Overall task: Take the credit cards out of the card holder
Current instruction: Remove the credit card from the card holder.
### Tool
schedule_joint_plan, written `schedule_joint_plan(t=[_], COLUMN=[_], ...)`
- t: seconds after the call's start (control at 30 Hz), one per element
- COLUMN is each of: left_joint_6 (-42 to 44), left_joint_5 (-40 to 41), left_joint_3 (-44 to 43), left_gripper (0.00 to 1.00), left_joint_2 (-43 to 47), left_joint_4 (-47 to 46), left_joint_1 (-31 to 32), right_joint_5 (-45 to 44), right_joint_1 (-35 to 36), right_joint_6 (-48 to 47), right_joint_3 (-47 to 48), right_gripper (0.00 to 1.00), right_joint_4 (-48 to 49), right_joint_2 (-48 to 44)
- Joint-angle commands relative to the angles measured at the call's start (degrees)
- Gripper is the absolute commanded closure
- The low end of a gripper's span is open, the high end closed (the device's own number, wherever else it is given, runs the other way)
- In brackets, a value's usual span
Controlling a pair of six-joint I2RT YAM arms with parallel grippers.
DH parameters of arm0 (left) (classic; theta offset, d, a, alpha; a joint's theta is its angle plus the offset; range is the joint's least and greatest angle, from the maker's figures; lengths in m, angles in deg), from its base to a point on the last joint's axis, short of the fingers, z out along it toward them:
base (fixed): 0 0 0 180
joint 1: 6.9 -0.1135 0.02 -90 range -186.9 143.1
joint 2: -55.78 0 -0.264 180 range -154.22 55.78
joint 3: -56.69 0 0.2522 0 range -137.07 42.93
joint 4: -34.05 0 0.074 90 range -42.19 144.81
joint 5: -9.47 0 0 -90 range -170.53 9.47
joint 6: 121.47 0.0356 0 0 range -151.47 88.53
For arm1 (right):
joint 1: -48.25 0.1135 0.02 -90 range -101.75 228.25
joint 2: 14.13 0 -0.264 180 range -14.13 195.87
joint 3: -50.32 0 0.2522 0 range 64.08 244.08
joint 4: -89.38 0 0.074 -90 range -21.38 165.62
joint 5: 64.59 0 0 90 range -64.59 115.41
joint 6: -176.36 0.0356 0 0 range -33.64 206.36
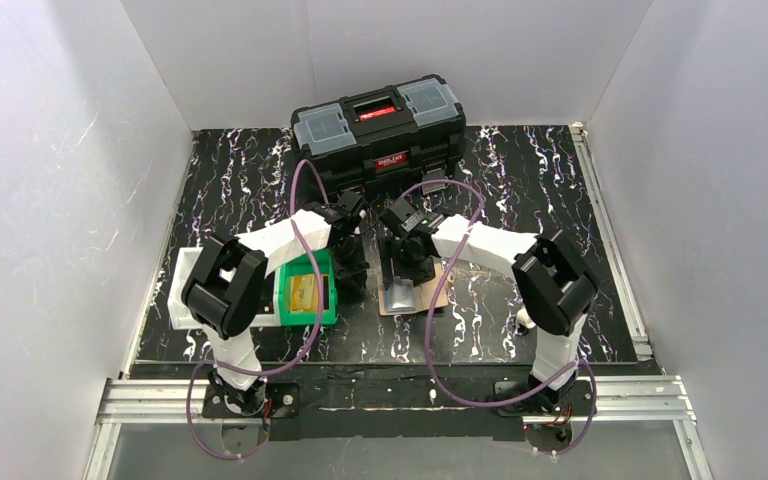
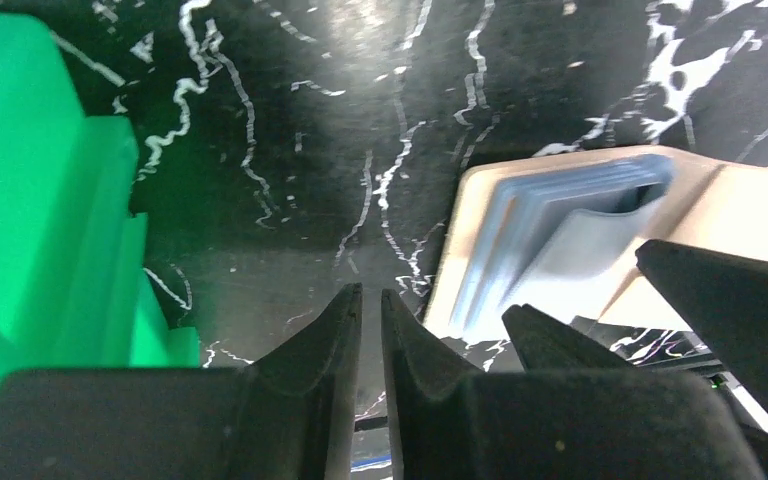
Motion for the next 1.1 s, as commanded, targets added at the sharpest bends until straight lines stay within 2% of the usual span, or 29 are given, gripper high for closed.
schedule_joint_plan(t=[0.0,0.13,0.3,0.37,0.6,0.7,0.77,0.93,1.07], left_joint_6=[-0.53,-0.18,0.56,0.98,1.78,2.27,2.42,2.90,1.97], left_joint_5=[-1.04,-0.68,0.42,0.95,1.21,0.58,-0.17,-1.25,-1.88], left_joint_3=[2.85,4.54,6.55,6.98,6.51,5.71,4.88,2.23,-0.03], left_gripper=[0.88,0.88,0.88,0.88,0.88,0.88,0.88,0.87,0.85], left_joint_2=[4.47,5.63,7.51,8.04,9.01,9.64,10.00,9.96,8.48], left_joint_4=[0.63,0.81,1.52,1.85,2.82,3.11,3.26,4.04,4.08], left_joint_1=[-1.85,-3.53,-5.79,-6.46,-7.42,-7.42,-7.31,-4.85,-1.31], right_joint_5=[-2.89,-4.05,-4.62,-4.27,-2.87,-1.90,-0.97,3.78,8.46], right_joint_1=[1.52,1.91,1.91,1.93,1.82,1.61,1.29,-0.19,-1.76], right_joint_6=[-0.11,-0.05,0.52,0.79,0.96,1.07,1.04,1.53,1.69], right_joint_3=[4.20,5.03,3.90,2.76,0.00,-1.29,-2.15,-5.85,-9.79], right_gripper=[0.25,0.25,0.31,0.38,0.48,0.56,0.65,0.81,0.84], right_joint_4=[0.46,-0.90,-1.14,-0.18,1.70,2.89,3.55,7.97,13.24], right_joint_2=[2.26,3.88,4.16,3.52,2.46,1.71,1.31,-0.40,-2.27])
